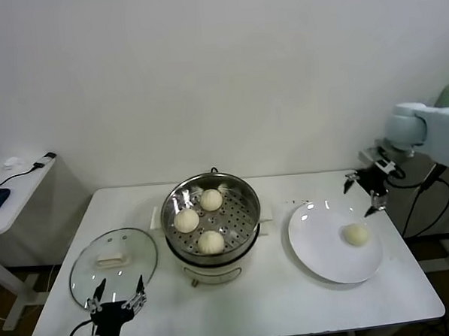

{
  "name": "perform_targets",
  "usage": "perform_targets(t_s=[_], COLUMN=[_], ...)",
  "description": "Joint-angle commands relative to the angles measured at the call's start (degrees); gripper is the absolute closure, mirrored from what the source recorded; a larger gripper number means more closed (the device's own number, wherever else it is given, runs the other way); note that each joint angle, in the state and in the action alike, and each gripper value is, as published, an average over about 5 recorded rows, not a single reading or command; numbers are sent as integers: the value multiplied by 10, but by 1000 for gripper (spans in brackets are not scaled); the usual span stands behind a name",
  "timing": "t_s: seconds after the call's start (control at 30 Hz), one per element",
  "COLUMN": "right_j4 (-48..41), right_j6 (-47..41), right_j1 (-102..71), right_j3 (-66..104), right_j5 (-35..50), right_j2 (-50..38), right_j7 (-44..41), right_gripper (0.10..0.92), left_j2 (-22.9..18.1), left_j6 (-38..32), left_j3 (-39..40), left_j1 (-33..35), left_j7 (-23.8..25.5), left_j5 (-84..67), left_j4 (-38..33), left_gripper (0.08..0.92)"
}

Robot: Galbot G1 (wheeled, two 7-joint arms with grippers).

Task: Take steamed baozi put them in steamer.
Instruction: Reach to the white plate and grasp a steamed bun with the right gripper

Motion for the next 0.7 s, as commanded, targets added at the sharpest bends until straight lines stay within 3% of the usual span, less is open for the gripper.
perform_targets(t_s=[0.03,0.3,0.7], right_j4=[-82,-167,-193], right_j6=[-77,-75,-71], right_j1=[-210,-312,-336], right_j3=[147,246,270], right_j5=[-73,-101,-116], right_j2=[-60,11,47], right_j7=[32,50,68], right_gripper=[203,203,203], left_j2=[-5,-8,-12], left_j6=[-2,-4,-5], left_j3=[-1,-4,-1], left_j1=[8,17,17], left_j7=[0,-1,-2], left_j5=[6,13,17], left_j4=[-1,0,5], left_gripper=[177,177,177])
